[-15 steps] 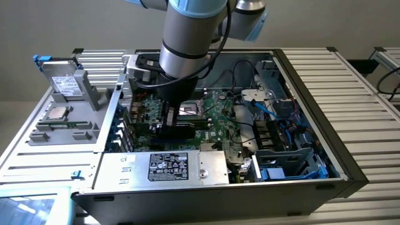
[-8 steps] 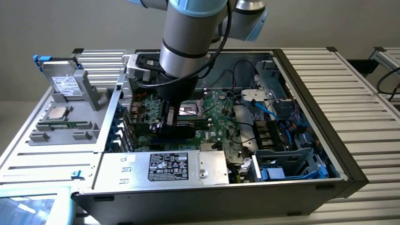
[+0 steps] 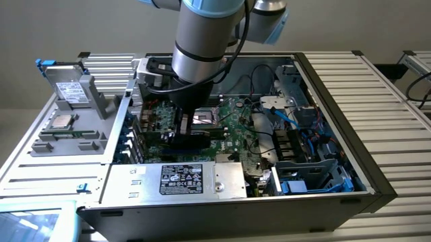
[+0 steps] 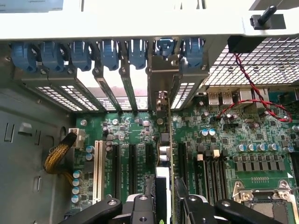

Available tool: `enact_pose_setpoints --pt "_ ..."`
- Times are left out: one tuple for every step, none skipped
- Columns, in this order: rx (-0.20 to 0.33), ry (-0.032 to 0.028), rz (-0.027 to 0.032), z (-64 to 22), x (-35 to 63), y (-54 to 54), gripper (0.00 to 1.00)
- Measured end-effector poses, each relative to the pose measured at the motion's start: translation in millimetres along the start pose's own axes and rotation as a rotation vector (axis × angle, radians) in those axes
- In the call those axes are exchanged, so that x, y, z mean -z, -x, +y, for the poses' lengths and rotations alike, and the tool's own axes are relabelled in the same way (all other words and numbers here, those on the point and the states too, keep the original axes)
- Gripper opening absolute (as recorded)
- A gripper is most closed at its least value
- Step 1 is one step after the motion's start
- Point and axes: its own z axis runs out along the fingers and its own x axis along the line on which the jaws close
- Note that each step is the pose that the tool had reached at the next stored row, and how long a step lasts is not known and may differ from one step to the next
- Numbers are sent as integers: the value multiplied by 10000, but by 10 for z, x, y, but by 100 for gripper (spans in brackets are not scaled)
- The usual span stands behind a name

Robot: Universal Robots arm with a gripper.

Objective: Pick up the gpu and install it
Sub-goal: 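Insert the gpu into the slot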

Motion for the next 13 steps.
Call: enact_pose_setpoints --pt "32 0 6 -1 -1 1 28" --pt "57 0 12 0 -1 1 28" --pt "55 0 12 0 -1 1 28" --pt "54 1 13 1 0 1 28" --pt "55 1 14 1 0 1 28" --pt "55 1 14 1 0 2 28" --pt "55 0 13 0 -1 3 28" --pt "55 1 14 0 -1 7 28" --pt "54 1 14 0 -2 9 28" --pt "56 0 13 0 -3 12 28" --pt "61 0 14 0 -4 14 28" --pt "66 0 15 0 -4 15 28" --pt "69 1 16 0 -4 15 28"
